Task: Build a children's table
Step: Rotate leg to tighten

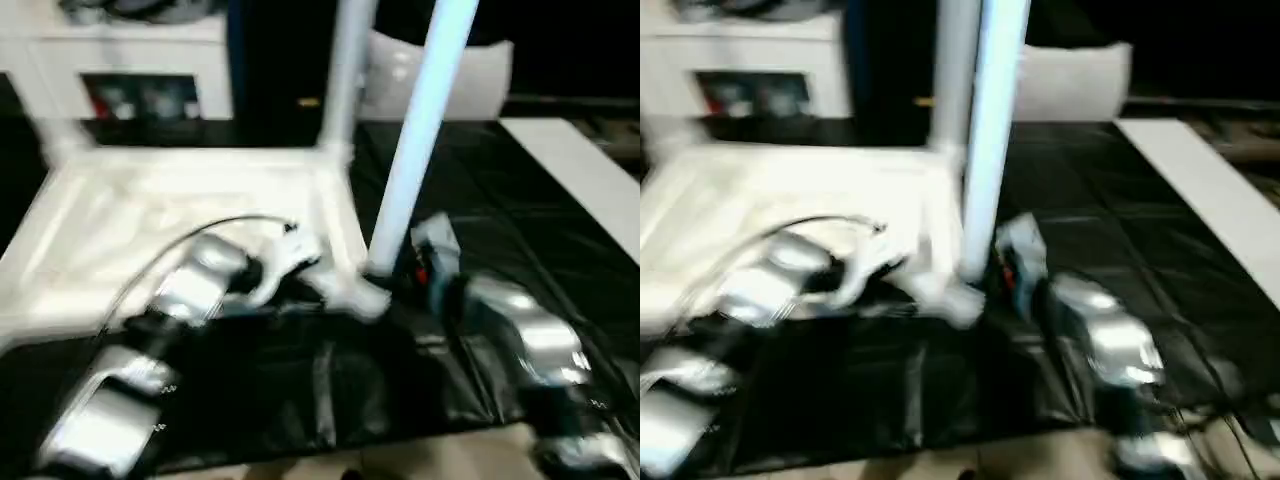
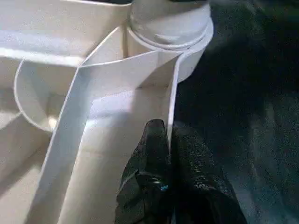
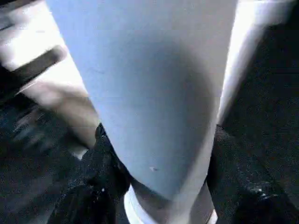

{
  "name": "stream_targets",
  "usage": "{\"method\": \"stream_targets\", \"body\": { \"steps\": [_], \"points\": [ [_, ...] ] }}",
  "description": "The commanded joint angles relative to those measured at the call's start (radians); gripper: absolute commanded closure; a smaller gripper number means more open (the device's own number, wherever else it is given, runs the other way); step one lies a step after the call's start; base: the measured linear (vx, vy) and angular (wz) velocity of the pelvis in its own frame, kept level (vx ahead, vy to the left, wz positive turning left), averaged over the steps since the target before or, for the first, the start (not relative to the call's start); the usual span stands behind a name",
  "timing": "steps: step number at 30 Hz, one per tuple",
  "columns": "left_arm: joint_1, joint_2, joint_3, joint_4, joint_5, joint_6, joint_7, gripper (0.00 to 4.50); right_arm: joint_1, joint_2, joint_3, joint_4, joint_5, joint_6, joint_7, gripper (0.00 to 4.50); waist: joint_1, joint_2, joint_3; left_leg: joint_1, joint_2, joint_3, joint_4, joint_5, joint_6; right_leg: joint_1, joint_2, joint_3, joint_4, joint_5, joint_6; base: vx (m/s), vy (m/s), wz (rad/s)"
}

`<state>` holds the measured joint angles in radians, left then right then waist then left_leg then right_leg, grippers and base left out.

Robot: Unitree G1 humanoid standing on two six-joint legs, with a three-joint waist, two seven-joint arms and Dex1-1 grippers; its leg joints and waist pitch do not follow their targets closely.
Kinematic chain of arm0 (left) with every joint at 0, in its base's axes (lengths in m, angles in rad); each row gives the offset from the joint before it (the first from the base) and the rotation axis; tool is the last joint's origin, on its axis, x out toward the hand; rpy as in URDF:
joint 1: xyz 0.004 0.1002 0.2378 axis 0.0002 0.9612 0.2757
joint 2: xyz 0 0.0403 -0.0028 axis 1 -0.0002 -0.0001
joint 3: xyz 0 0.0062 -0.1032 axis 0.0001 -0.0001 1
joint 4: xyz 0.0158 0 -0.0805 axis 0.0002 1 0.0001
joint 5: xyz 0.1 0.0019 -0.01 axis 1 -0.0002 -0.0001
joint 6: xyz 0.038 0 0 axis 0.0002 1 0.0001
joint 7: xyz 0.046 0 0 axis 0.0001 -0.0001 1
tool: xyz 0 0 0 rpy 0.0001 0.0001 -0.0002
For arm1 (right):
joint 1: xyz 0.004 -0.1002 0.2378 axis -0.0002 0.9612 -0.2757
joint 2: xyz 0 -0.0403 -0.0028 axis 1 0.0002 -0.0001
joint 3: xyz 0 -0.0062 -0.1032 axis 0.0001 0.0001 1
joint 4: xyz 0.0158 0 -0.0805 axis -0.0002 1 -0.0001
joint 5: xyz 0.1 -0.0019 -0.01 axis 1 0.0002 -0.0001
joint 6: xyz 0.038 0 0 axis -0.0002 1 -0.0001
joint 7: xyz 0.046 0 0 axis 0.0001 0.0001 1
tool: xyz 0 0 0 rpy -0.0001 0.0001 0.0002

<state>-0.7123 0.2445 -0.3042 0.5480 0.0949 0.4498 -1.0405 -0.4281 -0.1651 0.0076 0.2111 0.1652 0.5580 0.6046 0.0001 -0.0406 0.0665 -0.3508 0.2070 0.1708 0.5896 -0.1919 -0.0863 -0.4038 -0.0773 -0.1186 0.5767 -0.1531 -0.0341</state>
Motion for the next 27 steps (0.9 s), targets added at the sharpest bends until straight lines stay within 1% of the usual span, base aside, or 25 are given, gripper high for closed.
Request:
{"method": "stream_targets", "body": {
  "steps": [1, 2, 3, 4, 5, 6, 7, 8, 9, 10, 11, 12, 13, 16, 17, 18, 20, 21, 23, 25, 26, 27],
  "points": [
    [-0.04, -0.082, 0.031, -0.006, -0.036, 0.02, 0.124, 4.5, -0.021, 0.098, 0.049, 0.027, 0.016, 0.03, -0.101, 2.38, 0.004, 0.002, -0.057, -0.004, 0.016, -0.01, -0.067, -0.196, 0.023, 0.048, -0.07, 0.049, -0.094, -0.494, -0.088, 0.0, 0.0, 0.0],
    [-0.043, -0.089, 0.034, -0.004, -0.036, 0.02, 0.136, 4.5, -0.023, 0.107, 0.047, 0.031, 0.015, 0.025, -0.116, 2.38, 0.003, 0.002, -0.058, -0.002, 0.015, -0.009, -0.066, -0.195, 0.028, 0.048, -0.07, 0.048, -0.096, -0.487, -0.09, 0.0, 0.0, 0.0],
    [-0.05, -0.105, 0.041, -0.001, -0.036, 0.023, 0.162, 4.5, -0.026, 0.126, 0.048, 0.037, 0.006, 0.008, -0.143, 2.38, 0.004, 0.001, -0.062, -0.004, 0.014, -0.006, -0.066, -0.167, 0.047, 0.051, -0.068, 0.053, -0.089, -0.43, -0.101, 0.0, 0.0, 0.0],
    [-0.05, -0.107, 0.042, 0.0, -0.036, 0.023, 0.163, 4.5, -0.026, 0.127, 0.05, 0.037, 0.003, 0.003, -0.145, 2.38, 0.004, 0.002, -0.062, -0.002, 0.016, -0.005, -0.066, -0.163, 0.052, 0.05, -0.068, 0.054, -0.087, -0.414, -0.108, 0.0, 0.0, 0.0],
    [-0.052, -0.113, 0.044, 0.0, -0.034, 0.02, 0.17, 4.5, -0.026, 0.133, 0.054, 0.039, -0.007, -0.012, -0.154, 2.38, 0.005, 0.002, -0.064, -0.005, 0.016, -0.005, -0.066, -0.148, 0.06, 0.054, -0.067, 0.055, -0.083, -0.378, -0.119, 0.0, 0.0, 0.0],
    [-0.052, -0.12, 0.046, -0.005, -0.029, 0.024, 0.176, 4.5, -0.024, 0.149, 0.049, 0.039, -0.018, -0.04, -0.17, 2.38, 0.006, 0.004, -0.064, -0.005, 0.018, -0.005, -0.067, -0.14, 0.063, 0.055, -0.067, 0.055, -0.08, -0.359, -0.125, 0.0, 0.0, 0.0],
    [-0.051, -0.122, 0.046, -0.007, -0.027, 0.024, 0.175, 4.5, -0.024, 0.154, 0.046, 0.039, -0.019, -0.049, -0.173, 1.89, 0.006, 0.004, -0.066, -0.006, 0.019, -0.005, -0.067, -0.123, 0.066, 0.056, -0.067, 0.056, -0.075, -0.32, -0.137, 0.0, 0.0, 0.0],
    [-0.049, -0.123, 0.044, -0.012, -0.023, 0.026, 0.176, 4.5, -0.023, 0.166, 0.037, 0.037, -0.017, -0.056, -0.18, 1.89, 0.006, 0.004, -0.066, -0.007, 0.02, -0.004, -0.068, -0.115, 0.071, 0.058, -0.066, 0.058, -0.071, -0.291, -0.148, 0.0, 0.0, 0.0],
    [-0.045, -0.12, 0.04, -0.016, -0.02, 0.028, 0.174, 4.5, -0.021, 0.17, 0.032, 0.033, -0.02, -0.068, -0.184, 1.73, 0.007, 0.005, -0.065, -0.006, 0.02, -0.004, -0.069, -0.116, 0.074, 0.058, -0.067, 0.058, -0.069, -0.283, -0.156, 0.0, 0.0, 0.0],
    [-0.035, -0.109, 0.03, -0.027, -0.016, 0.023, 0.162, 4.5, -0.015, 0.168, 0.028, 0.023, -0.017, -0.077, -0.182, 1.73, 0.007, 0.006, -0.065, -0.005, 0.021, -0.004, -0.069, -0.119, 0.074, 0.059, -0.067, 0.058, -0.069, -0.283, -0.158, 0.0, 0.0, 0.0],
    [-0.03, -0.103, 0.026, -0.031, -0.015, 0.022, 0.156, 4.5, -0.012, 0.167, 0.024, 0.017, -0.014, -0.078, -0.181, 1.62, 0.007, 0.007, -0.063, -0.004, 0.022, -0.004, -0.07, -0.128, 0.073, 0.058, -0.068, 0.059, -0.071, -0.288, -0.161, 0.0, 0.0, 0.0],
    [-0.022, -0.093, 0.019, -0.038, -0.014, 0.013, 0.144, 4.5, -0.005, 0.16, 0.024, 0.007, -0.005, -0.073, -0.175, 1.37, 0.008, 0.008, -0.064, -0.003, 0.023, -0.004, -0.07, -0.132, 0.071, 0.06, -0.068, 0.059, -0.071, -0.287, -0.162, 0.0, 0.0, 0.0],
    [-0.019, -0.088, 0.016, -0.04, -0.014, 0.009, 0.139, 4.5, -0.002, 0.156, 0.023, 0.003, 0.001, -0.068, -0.172, 1.37, 0.008, 0.008, -0.064, -0.003, 0.023, -0.004, -0.07, -0.132, 0.071, 0.06, -0.068, 0.059, -0.071, -0.287, -0.162, 0.0, 0.0, 0.0],
    [-0.003, -0.068, 0.007, -0.052, -0.013, -0.002, 0.118, 4.5, 0.016, 0.134, 0.03, -0.018, 0.007, -0.078, -0.141, 1.02, 0.008, 0.007, -0.065, -0.004, 0.024, -0.004, -0.071, -0.136, 0.07, 0.061, -0.07, 0.061, -0.069, -0.277, -0.168, 0.0, 0.0, 0.0],
    [0.004, -0.057, 0.005, -0.057, -0.015, -0.009, 0.104, 4.5, 0.028, 0.12, 0.026, -0.032, 0.015, -0.081, -0.119, 1.02, 0.009, 0.006, -0.066, -0.004, 0.023, -0.003, -0.07, -0.131, 0.072, 0.063, -0.069, 0.062, -0.068, -0.272, -0.168, 0.0, 0.0, 0.0],
    [0.007, -0.046, 0.004, -0.056, -0.016, -0.022, 0.089, 4.5, 0.037, 0.107, 0.019, -0.042, 0.018, -0.084, -0.103, 0.85, 0.011, 0.006, -0.067, -0.005, 0.022, -0.002, -0.069, -0.127, 0.077, 0.064, -0.069, 0.062, -0.068, -0.265, -0.166, 0.0, 0.0, 0.0],
    [0.01, -0.023, -0.001, -0.052, -0.021, -0.047, 0.051, 4.5, 0.052, 0.075, 0.01, -0.059, 0.031, -0.092, -0.058, 0.78, 0.012, 0.007, -0.067, -0.004, 0.023, -0.003, -0.07, -0.128, 0.081, 0.064, -0.069, 0.062, -0.067, -0.261, -0.167, 0.0, 0.0, 0.0],
    [0.011, -0.013, -0.004, -0.05, -0.024, -0.058, 0.033, 4.5, 0.058, 0.057, 0.008, -0.065, 0.038, -0.096, -0.032, 0.62, 0.012, 0.005, -0.067, -0.004, 0.024, -0.002, -0.07, -0.126, 0.082, 0.064, -0.068, 0.063, -0.067, -0.258, -0.167, 0.0, 0.0, 0.0],
    [0.013, 0.003, -0.011, -0.048, -0.029, -0.084, 0.004, 4.5, 0.064, 0.029, 0.006, -0.07, 0.049, -0.103, 0.006, 0.48, 0.014, 0.005, -0.068, -0.004, 0.024, -0.002, -0.069, -0.123, 0.085, 0.065, -0.069, 0.063, -0.064, -0.251, -0.172, 0.0, 0.0, 0.0],
    [0.011, 0.035, -0.026, -0.036, -0.032, -0.123, -0.052, 4.5, 0.07, -0.033, 0.007, -0.078, 0.073, -0.112, 0.109, 0.31, 0.015, 0.004, -0.069, -0.004, 0.025, -0.002, -0.068, -0.123, 0.086, 0.065, -0.07, 0.063, -0.064, -0.249, -0.176, 0.0, 0.0, 0.0],
    [0.011, 0.037, -0.026, -0.035, -0.032, -0.124, -0.055, 4.5, 0.07, -0.036, 0.007, -0.079, 0.074, -0.112, 0.113, 0.19, 0.017, 0.004, -0.069, -0.004, 0.024, -0.001, -0.067, -0.124, 0.088, 0.065, -0.07, 0.063, -0.063, -0.25, -0.176, 0.0, 0.0, 0.0],
    [0.009, 0.057, -0.037, -0.028, -0.031, -0.161, -0.097, 4.5, 0.07, -0.084, 0.022, -0.073, 0.073, -0.133, 0.186, 0.19, 0.018, 0.004, -0.068, -0.004, 0.024, -0.001, -0.067, -0.128, 0.092, 0.065, -0.069, 0.062, -0.065, -0.253, -0.175, 0.0, 0.0, 0.0]
  ]
}}
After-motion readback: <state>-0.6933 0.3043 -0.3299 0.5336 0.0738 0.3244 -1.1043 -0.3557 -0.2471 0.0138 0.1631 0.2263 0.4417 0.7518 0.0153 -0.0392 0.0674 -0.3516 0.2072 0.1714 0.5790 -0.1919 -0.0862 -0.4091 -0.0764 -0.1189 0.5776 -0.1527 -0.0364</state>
